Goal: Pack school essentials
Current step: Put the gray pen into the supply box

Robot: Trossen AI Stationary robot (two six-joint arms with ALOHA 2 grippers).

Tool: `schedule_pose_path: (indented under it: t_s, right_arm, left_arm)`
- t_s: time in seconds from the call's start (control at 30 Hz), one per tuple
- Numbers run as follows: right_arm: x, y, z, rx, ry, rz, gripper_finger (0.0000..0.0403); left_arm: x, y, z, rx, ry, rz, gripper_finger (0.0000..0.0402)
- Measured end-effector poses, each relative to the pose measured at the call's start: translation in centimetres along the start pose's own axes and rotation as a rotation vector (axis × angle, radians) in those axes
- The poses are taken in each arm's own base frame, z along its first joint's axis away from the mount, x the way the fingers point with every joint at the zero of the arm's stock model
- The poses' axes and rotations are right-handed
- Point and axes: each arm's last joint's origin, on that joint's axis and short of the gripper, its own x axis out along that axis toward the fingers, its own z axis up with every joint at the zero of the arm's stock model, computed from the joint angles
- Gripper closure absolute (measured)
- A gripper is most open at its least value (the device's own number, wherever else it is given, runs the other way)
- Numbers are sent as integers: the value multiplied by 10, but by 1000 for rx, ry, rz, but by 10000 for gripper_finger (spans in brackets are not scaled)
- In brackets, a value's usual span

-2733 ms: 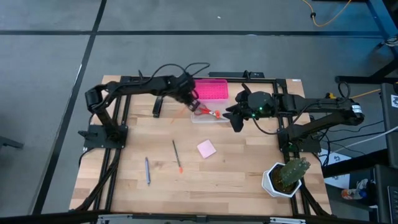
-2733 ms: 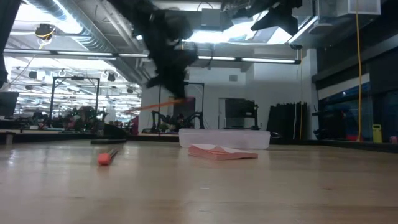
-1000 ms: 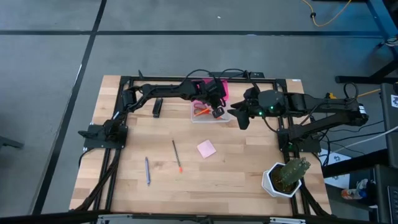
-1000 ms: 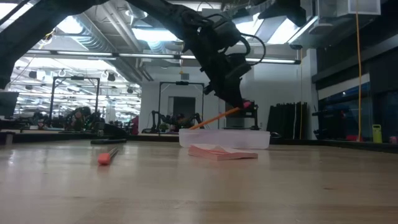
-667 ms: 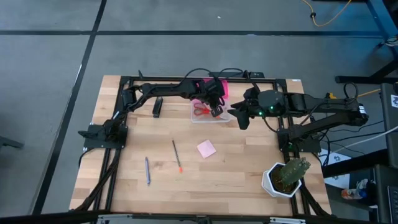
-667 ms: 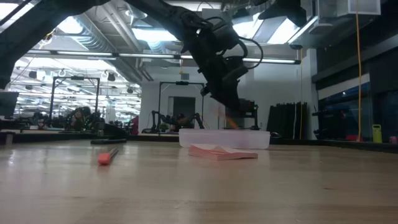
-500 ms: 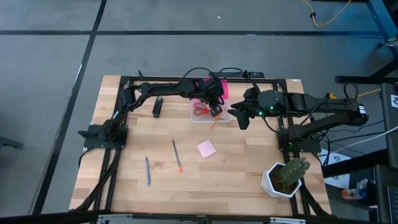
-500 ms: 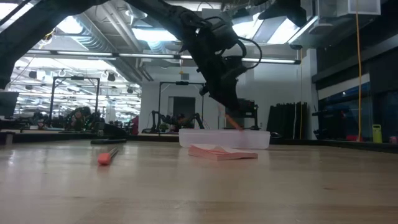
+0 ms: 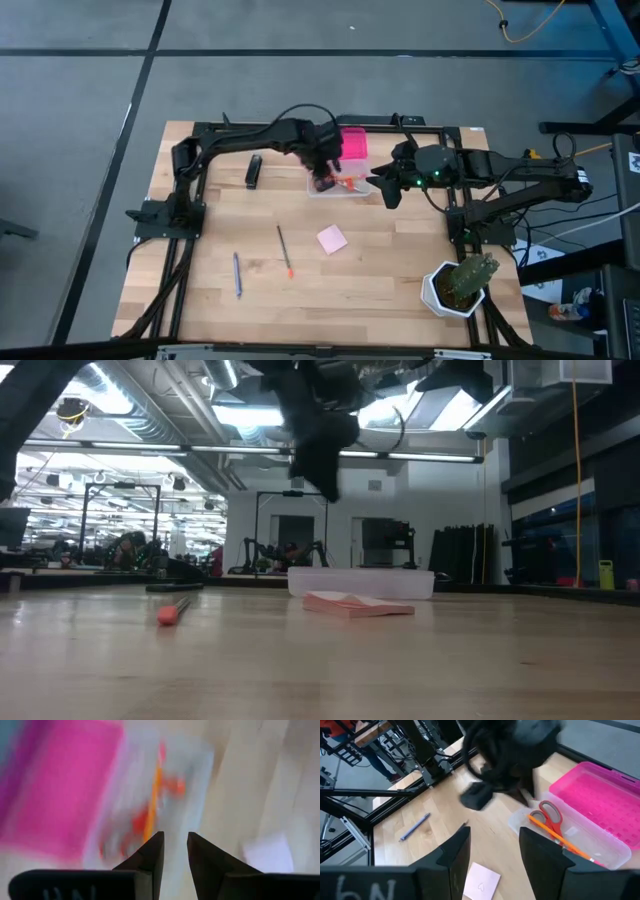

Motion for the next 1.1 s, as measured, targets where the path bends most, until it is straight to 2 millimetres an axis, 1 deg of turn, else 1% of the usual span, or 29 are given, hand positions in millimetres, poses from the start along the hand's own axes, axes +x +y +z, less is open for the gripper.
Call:
schedule_pose_path:
  t_s: [0.13,0.2,0.3,0.37,0.43,0.47,0.53,0.6,0.67,0.77,0.87,1.0,1.1]
  right_arm:
    - [0,0,0,-1,4,-3,234]
    - [0,0,-1,-2,5,-3,234]
    - [0,0,-1,-2,9,1,234]
    - [0,0,-1,-11,23,18,234]
    - [0,1,-2,-32,40,42,234]
    - [0,1,-2,-38,48,54,234]
    - [0,2,-3,-54,68,86,234]
    - [0,3,-3,-60,87,114,234]
    - [0,3,-5,-64,114,132,234]
    - [-1,2,-7,-72,144,147,234]
    - [-1,1,-9,-92,166,136,234]
    - [-1,0,-10,-98,177,130,234]
    - [-1,-1,-11,-127,191,126,234]
  left_arm:
    - [-9,-10,-22,-14,198,10,323]
    - [-11,-17,-32,-11,298,18,323]
    - [-15,-32,-48,24,445,42,323]
    - [-17,-43,-56,45,508,77,324]
    - [-23,-54,-66,67,569,111,324]
    - [-27,-59,-70,82,585,123,324]
    - [-35,-70,-79,104,559,120,324]
    - [-45,-81,-92,119,549,121,324]
    - [-57,-91,-107,96,539,130,324]
    - [-74,-102,-137,-14,513,160,324]
    - [-87,-111,-169,-205,467,201,324]
    - [-94,-124,-213,-517,421,269,324]
    - [-93,-140,-241,-717,405,278,324]
